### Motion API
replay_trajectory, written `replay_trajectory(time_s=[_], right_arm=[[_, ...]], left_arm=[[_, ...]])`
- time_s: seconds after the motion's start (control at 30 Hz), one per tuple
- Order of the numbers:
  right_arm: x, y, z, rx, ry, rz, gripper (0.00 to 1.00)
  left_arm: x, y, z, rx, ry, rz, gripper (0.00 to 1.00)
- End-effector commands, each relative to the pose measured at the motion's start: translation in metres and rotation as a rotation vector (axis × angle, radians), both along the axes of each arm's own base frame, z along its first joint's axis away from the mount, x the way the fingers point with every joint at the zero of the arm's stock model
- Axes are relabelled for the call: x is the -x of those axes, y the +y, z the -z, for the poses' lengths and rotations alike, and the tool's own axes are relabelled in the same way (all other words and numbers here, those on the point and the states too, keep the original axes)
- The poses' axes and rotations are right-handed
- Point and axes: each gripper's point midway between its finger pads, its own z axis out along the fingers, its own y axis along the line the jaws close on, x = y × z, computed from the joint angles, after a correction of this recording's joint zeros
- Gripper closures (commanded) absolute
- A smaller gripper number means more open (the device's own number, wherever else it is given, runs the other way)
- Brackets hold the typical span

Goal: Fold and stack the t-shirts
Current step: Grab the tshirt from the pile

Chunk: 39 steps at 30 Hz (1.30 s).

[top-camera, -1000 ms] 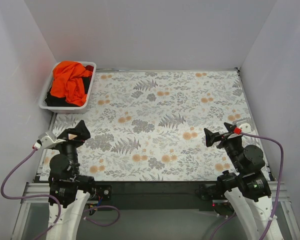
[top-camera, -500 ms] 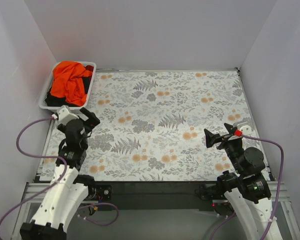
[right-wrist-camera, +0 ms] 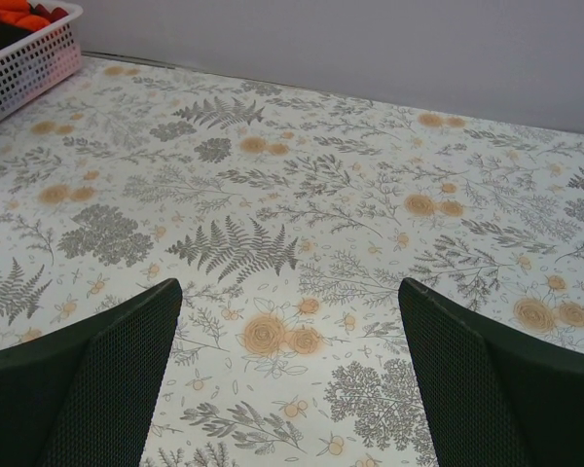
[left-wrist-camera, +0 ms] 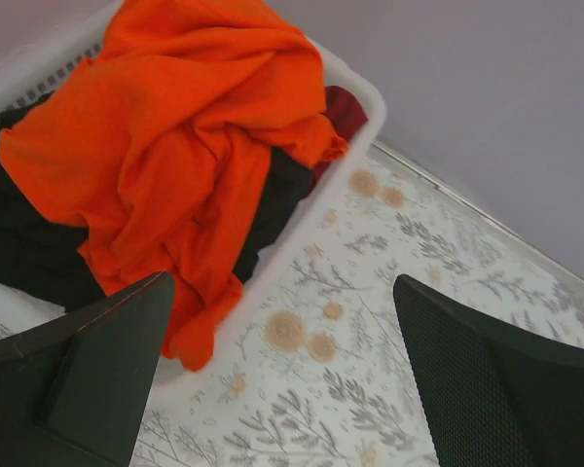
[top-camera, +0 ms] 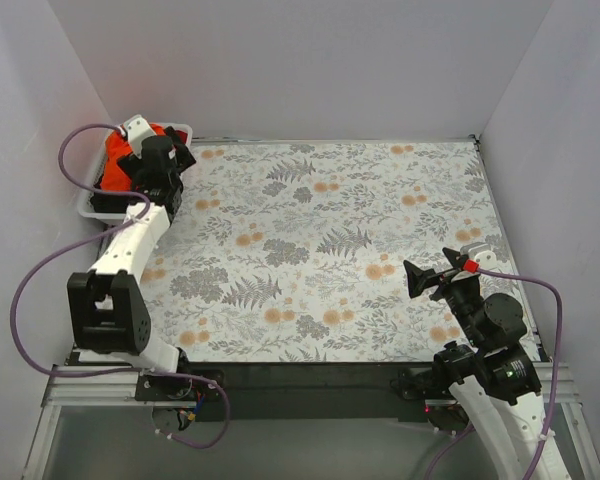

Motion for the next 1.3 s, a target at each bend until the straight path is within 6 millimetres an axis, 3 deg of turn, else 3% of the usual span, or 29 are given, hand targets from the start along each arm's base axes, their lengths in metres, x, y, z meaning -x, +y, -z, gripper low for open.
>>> replay_trajectory(time_s=[0.0, 0.13, 0.23, 0.37, 0.5, 0.53, 0.6, 0.63, 0.73, 0.87, 0.9, 0.97, 1.0, 1.07, 1.1, 1.17, 1.2, 1.27], right_arm=[[-0.004, -0.002, -0.010, -0.021, -0.033, 0.022, 0.02], [-0.006, 0.000, -0.007, -0.014, -0.017, 0.016, 0.02], [-0.007, 0.000, -0.004, -0.009, -0.004, 0.019, 0.02], [-0.008, 0.000, 0.000, 0.000, 0.014, 0.019, 0.02], [-0.010, 0.001, 0.002, 0.005, 0.031, 0.021, 0.02], [-0.011, 0.001, 0.005, 0.009, 0.041, 0.019, 0.02], [-0.011, 0.002, 0.005, 0.012, 0.044, 0.018, 0.02], [-0.011, 0.001, 0.006, 0.015, 0.047, 0.021, 0.02], [-0.011, -0.001, 0.005, 0.015, 0.047, 0.031, 0.02], [-0.012, -0.004, 0.005, 0.015, 0.044, 0.050, 0.01], [-0.012, -0.005, 0.004, 0.014, 0.041, 0.051, 0.02], [-0.012, -0.005, 0.004, 0.015, 0.042, 0.054, 0.02], [-0.012, -0.005, 0.003, 0.014, 0.040, 0.054, 0.02], [-0.011, -0.005, 0.002, 0.013, 0.035, 0.050, 0.02], [-0.011, -0.005, 0.001, 0.012, 0.032, 0.053, 0.01], [-0.011, -0.006, 0.000, 0.012, 0.027, 0.057, 0.02], [-0.010, -0.007, -0.002, 0.009, 0.020, 0.062, 0.02], [-0.010, -0.010, -0.004, 0.005, 0.012, 0.077, 0.02]], left_arm=[[-0.026, 0.039, -0.005, -0.087, 0.004, -0.100, 0.05], [-0.047, 0.085, 0.008, -0.094, 0.009, -0.214, 0.07], [-0.058, 0.105, 0.026, -0.119, 0.036, -0.245, 0.08], [-0.062, 0.128, 0.037, -0.168, 0.057, -0.302, 0.11], [-0.073, 0.135, 0.050, -0.171, 0.064, -0.284, 0.17], [-0.075, 0.134, 0.053, -0.171, 0.066, -0.278, 0.22], [-0.080, 0.134, 0.059, -0.168, 0.071, -0.269, 0.44], [-0.082, 0.134, 0.059, -0.167, 0.070, -0.267, 0.66], [-0.082, 0.129, 0.049, -0.154, 0.064, -0.244, 0.96], [-0.071, 0.126, 0.002, -0.151, -0.023, -0.243, 1.00], [-0.065, 0.124, -0.022, -0.153, -0.066, -0.244, 1.00], [-0.058, 0.116, -0.050, -0.161, -0.116, -0.226, 1.00], [-0.051, 0.109, -0.074, -0.164, -0.162, -0.212, 1.00], [-0.049, 0.085, -0.096, -0.166, -0.202, -0.136, 1.00], [-0.045, 0.063, -0.117, -0.164, -0.243, -0.077, 1.00], [-0.043, 0.035, -0.131, -0.174, -0.257, 0.020, 1.00], [-0.044, -0.011, -0.139, -0.175, -0.271, 0.121, 1.00], [-0.037, -0.054, -0.160, -0.184, -0.300, 0.242, 1.00]])
